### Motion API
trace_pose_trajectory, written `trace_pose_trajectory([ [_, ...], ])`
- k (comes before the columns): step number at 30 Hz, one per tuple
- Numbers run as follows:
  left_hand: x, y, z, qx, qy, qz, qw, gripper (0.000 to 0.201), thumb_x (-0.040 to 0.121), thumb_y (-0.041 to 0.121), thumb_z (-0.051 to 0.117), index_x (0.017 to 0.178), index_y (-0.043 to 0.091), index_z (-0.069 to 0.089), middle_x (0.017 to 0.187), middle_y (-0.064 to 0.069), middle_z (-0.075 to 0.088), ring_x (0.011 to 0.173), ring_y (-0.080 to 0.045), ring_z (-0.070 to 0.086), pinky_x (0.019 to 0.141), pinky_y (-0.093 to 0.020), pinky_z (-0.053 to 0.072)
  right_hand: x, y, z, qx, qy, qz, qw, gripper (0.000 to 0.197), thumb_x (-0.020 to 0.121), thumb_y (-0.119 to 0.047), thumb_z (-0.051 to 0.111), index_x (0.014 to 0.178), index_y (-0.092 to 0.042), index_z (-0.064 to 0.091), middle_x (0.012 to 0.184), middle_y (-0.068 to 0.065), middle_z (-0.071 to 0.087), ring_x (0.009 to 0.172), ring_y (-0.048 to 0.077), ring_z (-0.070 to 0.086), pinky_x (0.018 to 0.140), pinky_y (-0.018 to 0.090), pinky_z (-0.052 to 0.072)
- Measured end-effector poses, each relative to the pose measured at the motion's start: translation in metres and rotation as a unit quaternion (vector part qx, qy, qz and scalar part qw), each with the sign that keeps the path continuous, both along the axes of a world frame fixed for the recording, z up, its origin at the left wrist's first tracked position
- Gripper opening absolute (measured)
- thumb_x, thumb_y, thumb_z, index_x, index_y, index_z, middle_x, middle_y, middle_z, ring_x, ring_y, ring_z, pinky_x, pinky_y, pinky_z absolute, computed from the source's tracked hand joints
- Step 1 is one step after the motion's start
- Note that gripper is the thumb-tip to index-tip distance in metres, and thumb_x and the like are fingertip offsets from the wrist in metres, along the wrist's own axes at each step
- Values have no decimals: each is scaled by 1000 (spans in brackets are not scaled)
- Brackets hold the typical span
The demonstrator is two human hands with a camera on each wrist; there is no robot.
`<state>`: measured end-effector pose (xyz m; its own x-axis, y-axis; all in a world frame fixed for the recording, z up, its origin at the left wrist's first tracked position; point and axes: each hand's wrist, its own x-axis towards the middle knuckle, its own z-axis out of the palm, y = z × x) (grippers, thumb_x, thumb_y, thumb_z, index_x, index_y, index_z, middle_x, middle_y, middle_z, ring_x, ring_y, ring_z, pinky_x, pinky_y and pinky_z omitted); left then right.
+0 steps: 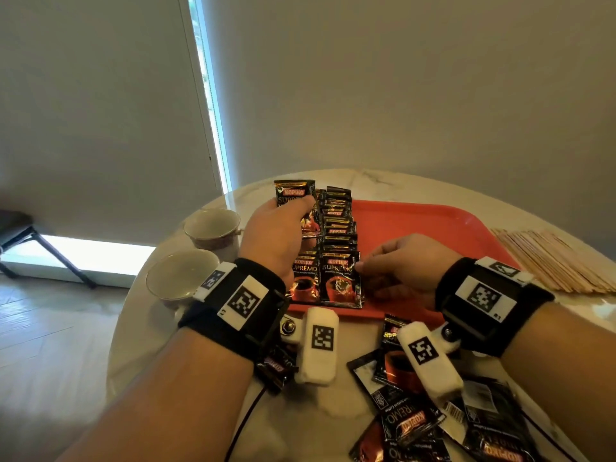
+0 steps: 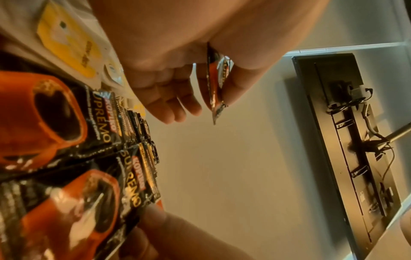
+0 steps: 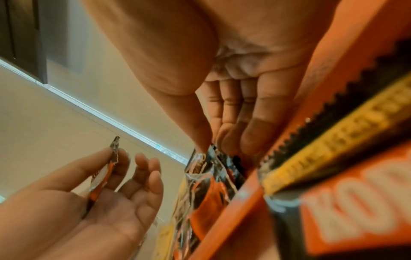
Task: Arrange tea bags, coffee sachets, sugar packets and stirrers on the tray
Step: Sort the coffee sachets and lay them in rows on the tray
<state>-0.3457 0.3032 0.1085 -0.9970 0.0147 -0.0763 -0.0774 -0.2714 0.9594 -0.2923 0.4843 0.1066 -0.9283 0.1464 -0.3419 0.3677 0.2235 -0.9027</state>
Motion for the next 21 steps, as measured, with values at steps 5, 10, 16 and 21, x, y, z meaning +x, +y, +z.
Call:
trace_pose_trajectory([
  [5,4,2,3,-13,-30,-23,999,3,101,20,68,99,19,69,94,-4,79,87,-21,77,68,-35,62,10,0,4,-73,29,-93,993,35,93,-23,73,119,-1,65,102,14,70,87,24,71,79,40,61],
  [10,10,7,4,-55,-2,-29,998,8,99,14,67,107,14,67,101,-4,71,111,-32,72,100,-55,57,27,-9,3,-96,9,-101,990,29,99,-24,64,122,-5,65,116,15,71,101,28,72,86,41,59],
  [16,12,9,2,-58,-8,-28,998,39,97,18,70,132,3,62,124,-17,71,96,-24,69,87,-46,61,34,-18,5,-92,-2,-84,992,15,100,-16,59,99,-7,71,94,9,79,91,25,75,80,38,59],
  [21,10,9,1,-57,-21,-30,998,15,97,17,70,109,11,66,126,-19,70,95,-26,68,82,-43,61,30,-16,8,-72,3,-75,995,14,100,-19,60,103,-9,69,105,10,76,97,27,74,90,42,58],
])
